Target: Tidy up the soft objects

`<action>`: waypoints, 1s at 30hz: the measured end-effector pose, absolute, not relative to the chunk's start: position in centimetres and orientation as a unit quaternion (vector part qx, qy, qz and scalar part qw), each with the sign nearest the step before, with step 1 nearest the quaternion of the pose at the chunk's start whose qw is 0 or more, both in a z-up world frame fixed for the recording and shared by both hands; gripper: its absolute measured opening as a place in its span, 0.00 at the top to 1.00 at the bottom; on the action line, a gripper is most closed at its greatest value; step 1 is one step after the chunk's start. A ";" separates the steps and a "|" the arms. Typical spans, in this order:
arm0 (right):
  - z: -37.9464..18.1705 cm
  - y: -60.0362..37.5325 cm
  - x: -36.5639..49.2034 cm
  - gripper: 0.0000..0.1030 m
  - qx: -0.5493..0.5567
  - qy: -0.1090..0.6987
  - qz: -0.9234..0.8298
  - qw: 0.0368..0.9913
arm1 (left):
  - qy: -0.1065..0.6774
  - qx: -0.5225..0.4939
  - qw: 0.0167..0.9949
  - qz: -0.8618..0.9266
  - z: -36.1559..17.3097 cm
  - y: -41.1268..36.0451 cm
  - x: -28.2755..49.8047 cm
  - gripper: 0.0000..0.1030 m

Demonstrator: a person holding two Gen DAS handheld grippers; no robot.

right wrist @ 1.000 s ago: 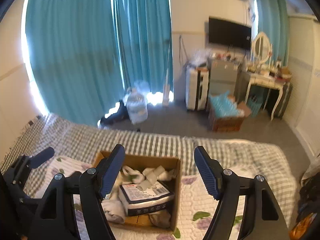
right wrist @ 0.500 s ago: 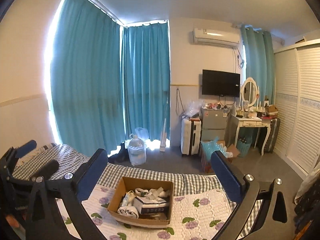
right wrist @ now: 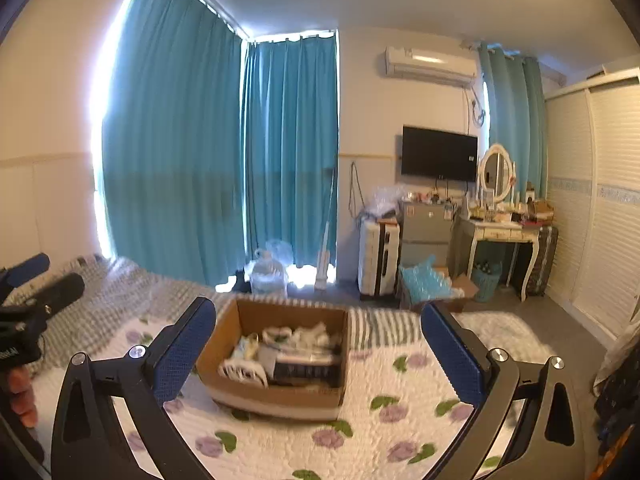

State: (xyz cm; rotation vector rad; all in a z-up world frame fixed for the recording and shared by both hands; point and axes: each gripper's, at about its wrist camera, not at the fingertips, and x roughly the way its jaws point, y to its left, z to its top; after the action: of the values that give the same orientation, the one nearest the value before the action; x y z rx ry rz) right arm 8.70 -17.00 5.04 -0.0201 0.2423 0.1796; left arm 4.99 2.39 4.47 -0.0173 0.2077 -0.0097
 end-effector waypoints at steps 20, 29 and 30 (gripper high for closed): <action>-1.7 -14.9 12.0 0.00 -0.018 0.168 0.098 0.981 | 0.152 -0.021 0.988 0.004 -0.6 3.0 6.7 0.00; -1.6 -15.1 11.8 0.00 -0.016 0.163 0.096 0.982 | 0.161 -0.013 0.987 0.001 -0.9 2.7 6.9 0.00; -1.5 -15.2 11.9 0.00 -0.015 0.163 0.096 0.982 | 0.161 -0.014 0.987 0.001 -0.9 2.7 7.0 0.00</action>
State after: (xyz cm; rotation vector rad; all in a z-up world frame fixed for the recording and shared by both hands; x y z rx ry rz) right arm 11.86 -15.16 -1.46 -0.0297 0.3275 0.1926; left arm 6.98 2.68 -0.87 -0.0276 0.3232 0.0022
